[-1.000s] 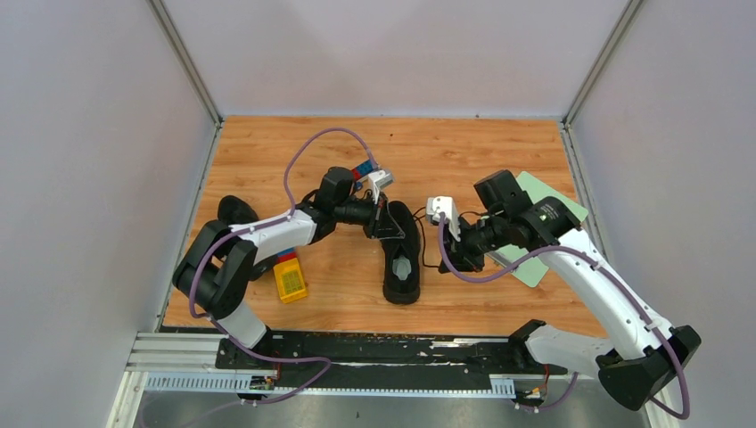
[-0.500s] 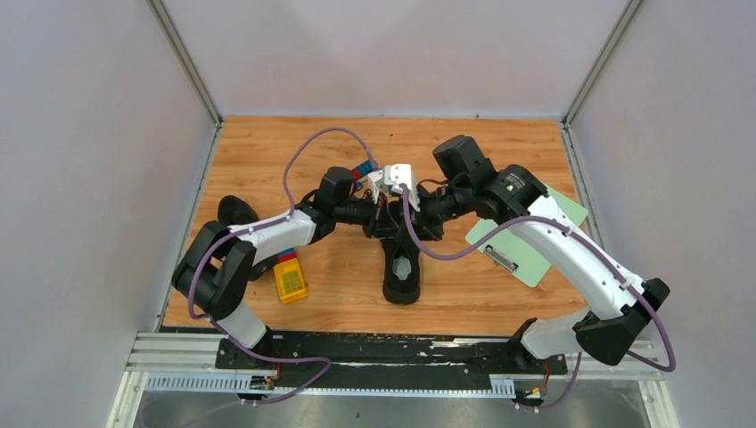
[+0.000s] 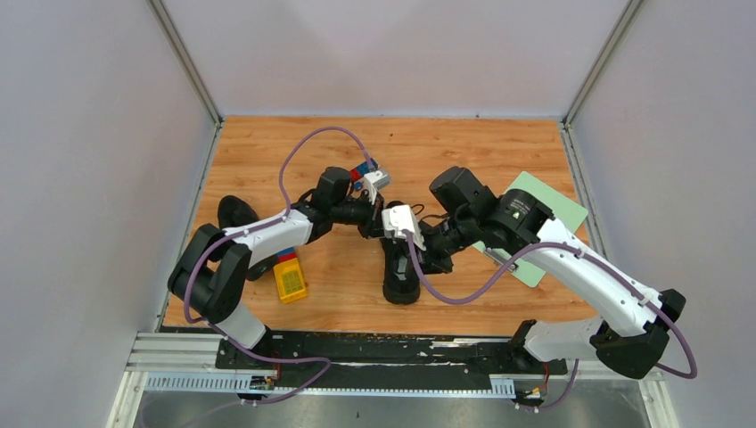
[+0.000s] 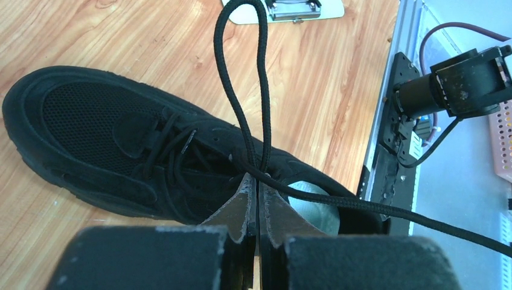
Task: Tie the shoes
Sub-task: Wrap the shoelace around the shoelace.
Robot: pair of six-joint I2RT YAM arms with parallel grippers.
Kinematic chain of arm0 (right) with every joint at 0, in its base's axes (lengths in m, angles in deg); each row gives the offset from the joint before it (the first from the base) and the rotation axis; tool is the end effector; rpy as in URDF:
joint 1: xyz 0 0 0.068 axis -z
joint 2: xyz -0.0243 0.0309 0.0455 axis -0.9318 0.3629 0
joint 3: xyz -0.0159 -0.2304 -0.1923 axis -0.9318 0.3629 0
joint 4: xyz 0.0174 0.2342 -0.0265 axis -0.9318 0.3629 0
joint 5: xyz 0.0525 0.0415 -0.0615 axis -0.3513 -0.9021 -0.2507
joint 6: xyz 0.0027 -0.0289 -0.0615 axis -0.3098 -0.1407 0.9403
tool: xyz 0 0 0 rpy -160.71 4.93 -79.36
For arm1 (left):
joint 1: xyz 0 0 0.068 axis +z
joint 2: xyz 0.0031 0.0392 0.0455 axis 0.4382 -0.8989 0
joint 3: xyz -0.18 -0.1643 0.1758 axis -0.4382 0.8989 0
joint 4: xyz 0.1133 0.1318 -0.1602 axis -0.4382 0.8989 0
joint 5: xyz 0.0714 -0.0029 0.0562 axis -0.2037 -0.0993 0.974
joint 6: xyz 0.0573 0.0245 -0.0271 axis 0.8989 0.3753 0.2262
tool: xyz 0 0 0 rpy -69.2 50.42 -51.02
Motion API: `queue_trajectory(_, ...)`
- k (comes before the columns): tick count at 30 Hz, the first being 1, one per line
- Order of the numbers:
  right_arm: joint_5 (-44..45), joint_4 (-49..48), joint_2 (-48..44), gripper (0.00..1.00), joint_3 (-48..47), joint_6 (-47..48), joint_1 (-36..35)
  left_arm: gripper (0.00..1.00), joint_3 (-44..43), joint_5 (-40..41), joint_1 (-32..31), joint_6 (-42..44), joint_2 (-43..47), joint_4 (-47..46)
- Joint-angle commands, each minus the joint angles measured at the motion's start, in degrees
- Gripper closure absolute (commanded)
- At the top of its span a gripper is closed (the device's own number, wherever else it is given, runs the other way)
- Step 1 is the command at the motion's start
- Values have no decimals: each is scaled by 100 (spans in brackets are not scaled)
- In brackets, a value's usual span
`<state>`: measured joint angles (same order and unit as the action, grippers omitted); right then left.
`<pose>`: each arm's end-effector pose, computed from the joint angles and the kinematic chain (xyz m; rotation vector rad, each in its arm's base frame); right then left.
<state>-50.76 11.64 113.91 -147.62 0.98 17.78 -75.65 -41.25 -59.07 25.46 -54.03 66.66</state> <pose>0.1037 0.1799 0.4011 -1.8533 1.6284 0.9324 0.2541 -0.2112 0.2561 0.8619 2.0468 -1.2856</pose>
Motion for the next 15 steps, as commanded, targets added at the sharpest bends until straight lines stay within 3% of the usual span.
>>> queue_trajectory(1, 11, 340, -274, 100, 381, 380, -167, 100, -137, 111, 79, 246, 185, 52)
queue_trajectory(7, 584, 305, -629, 100, 1471, 976, -225, 100, -97, 47, 89, 229, 215, 14)
queue_trajectory(15, 1176, -236, -937, 100, 2688, 1102, -100, 100, -24, -180, 92, 163, 222, -210)
